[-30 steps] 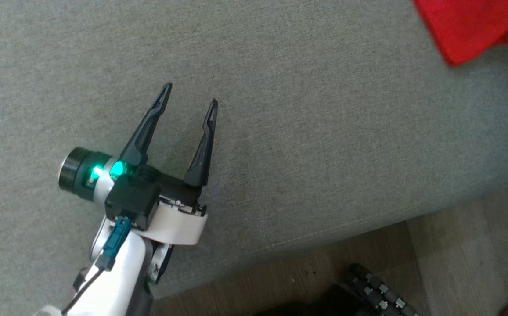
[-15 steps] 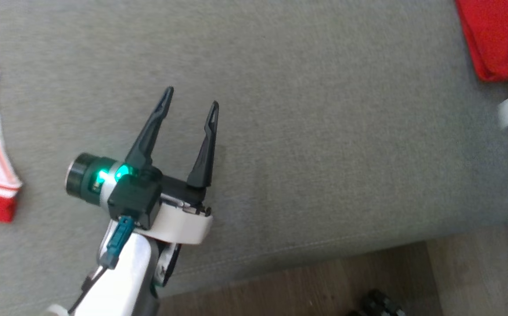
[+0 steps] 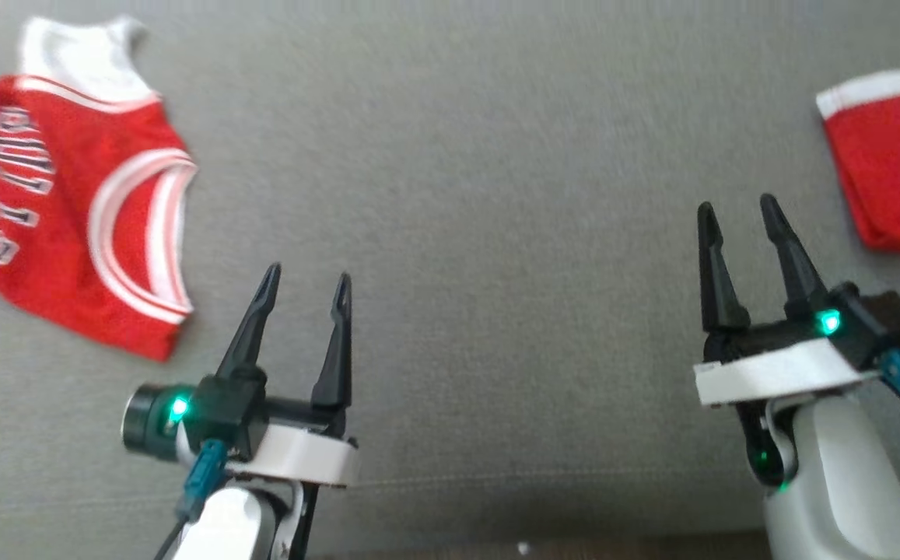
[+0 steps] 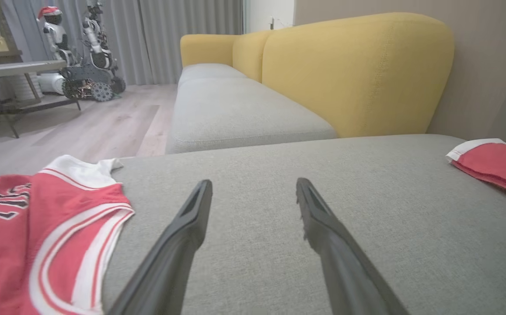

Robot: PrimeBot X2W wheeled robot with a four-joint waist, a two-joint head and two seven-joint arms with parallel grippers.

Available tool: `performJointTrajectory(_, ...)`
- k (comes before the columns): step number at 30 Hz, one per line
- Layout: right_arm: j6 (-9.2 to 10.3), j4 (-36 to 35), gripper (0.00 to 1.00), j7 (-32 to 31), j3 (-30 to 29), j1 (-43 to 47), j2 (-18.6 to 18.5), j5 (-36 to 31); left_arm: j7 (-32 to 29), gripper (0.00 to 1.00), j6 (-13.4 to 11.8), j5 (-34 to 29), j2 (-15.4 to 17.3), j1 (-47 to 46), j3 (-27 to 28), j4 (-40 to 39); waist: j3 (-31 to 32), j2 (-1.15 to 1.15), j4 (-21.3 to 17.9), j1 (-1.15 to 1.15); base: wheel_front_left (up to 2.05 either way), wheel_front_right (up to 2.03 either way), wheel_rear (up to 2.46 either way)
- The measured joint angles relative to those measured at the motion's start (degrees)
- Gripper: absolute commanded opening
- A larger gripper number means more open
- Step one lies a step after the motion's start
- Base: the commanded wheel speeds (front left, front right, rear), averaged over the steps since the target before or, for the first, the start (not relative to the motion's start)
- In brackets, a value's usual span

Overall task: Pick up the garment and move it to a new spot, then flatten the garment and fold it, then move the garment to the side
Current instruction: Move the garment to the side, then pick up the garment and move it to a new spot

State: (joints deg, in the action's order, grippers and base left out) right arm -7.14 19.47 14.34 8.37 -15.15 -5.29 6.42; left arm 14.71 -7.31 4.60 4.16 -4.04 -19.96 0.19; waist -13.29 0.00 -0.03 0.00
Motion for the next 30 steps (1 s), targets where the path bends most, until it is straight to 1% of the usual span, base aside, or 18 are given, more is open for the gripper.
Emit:
performJointTrajectory(4,0.0,-7.12,1.0,0.02,-0.76,4.47,0.65,-1.52,0.0,1.0,-0.23,-1.12,-0.08,2.32,1.13,-0.35,4.23,0.0,1.47,0.0,0.0,0.0,0.0)
performJointTrajectory(6,0.0,-9.12,1.0,0.2,-0.89,7.76,0.84,-2.48,0.0,1.0,-0.31,-1.46,-0.18,3.93,1.96,-0.88,6.28,0.0,1.98,0.0,0.0,0.0,0.0)
performJointTrajectory(10,0.0,-9.22,1.0,0.19,-0.32,15.2,1.18,-2.12,0.0,1.0,-1.0,-1.6,-0.22,8.6,3.36,-1.92,10.32,0.0,2.42,0.0,0.0,0.0,0.0)
performJointTrajectory(12,0.0,-9.03,1.0,0.19,-0.22,17.41,1.4,-1.96,0.0,1.0,-1.64,-2.02,-0.23,10.87,4.3,-2.41,11.99,0.0,2.45,0.0,0.0,0.0,0.0)
performJointTrajectory(17,0.0,-8.69,1.0,0.19,-1.78,18.51,1.81,-1.27,0.0,1.0,-2.29,-2.0,-0.24,13.45,6.03,-2.88,14.3,0.0,2.19,0.0,0.0,0.0,0.0)
performJointTrajectory(20,0.0,-8.59,1.0,0.19,-2.32,18.57,2.02,-1.07,0.0,1.0,-2.25,-2.01,-0.26,14.05,6.41,-3.26,15.21,0.0,1.98,0.0,0.0,0.0,0.0)
performJointTrajectory(28,0.0,-8.59,1.0,0.19,-2.36,18.81,2.36,-0.71,0.0,1.0,-0.7,-2.53,-0.33,14.72,7.54,-3.34,15.74,0.0,2.0,0.0,0.0,0.0,0.0)
performJointTrajectory(30,0.0,-8.6,1.0,0.19,-2.35,18.89,2.37,-0.71,0.0,1.0,-0.68,-2.59,-0.35,14.72,7.72,-3.34,15.73,0.0,2.04,0.0,0.0,0.0,0.0)
